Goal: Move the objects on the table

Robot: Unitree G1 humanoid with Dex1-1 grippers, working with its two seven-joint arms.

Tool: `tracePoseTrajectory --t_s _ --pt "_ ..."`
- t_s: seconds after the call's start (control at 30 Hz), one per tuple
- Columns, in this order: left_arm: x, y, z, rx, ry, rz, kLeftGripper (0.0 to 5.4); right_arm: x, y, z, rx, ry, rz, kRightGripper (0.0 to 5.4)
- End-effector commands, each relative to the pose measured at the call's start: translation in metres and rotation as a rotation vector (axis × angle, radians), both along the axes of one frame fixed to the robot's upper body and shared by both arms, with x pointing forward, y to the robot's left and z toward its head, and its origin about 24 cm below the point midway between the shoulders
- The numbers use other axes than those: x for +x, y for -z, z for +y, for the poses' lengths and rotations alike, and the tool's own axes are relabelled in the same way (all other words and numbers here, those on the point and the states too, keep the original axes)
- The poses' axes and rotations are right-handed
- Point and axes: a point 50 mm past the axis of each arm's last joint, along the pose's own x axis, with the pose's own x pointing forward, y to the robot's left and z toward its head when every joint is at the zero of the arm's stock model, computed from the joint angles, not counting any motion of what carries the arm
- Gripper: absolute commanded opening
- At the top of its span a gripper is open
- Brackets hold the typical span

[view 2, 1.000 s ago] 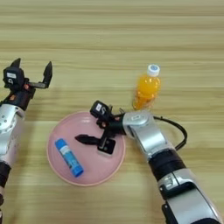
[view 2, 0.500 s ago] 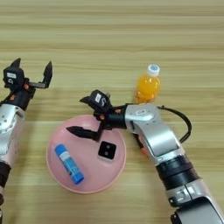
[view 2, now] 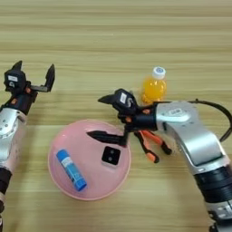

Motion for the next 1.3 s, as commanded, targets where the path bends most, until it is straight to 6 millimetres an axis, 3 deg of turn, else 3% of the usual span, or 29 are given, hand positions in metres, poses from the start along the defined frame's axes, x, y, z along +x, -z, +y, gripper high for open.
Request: tracePoseTrajectory --t_s 0.03,0.43,0.8,1.3 --pt "0.003 -0.003 -0.002 0.016 0.005 -0.007 5.4 -0.007 0.006 -0.011 -0.05 -0.013 0.015 5.36" --pt "0.005 -0.002 -0.001 0.016 0.001 -0.006 5.4 -0.025 0.025 -0.009 -0.137 -0.064 0.073 5.36" --pt "0.004 -0.002 0.0 0.017 0.001 -0.006 5.4 -0.025 0.043 -0.002 -0.166 -0.04 0.117 5.36" --pt "0.004 -0.002 0.001 0.017 0.0 -0.008 5.4 -0.023 0.055 0.002 -0.192 -0.033 0.137 3.44"
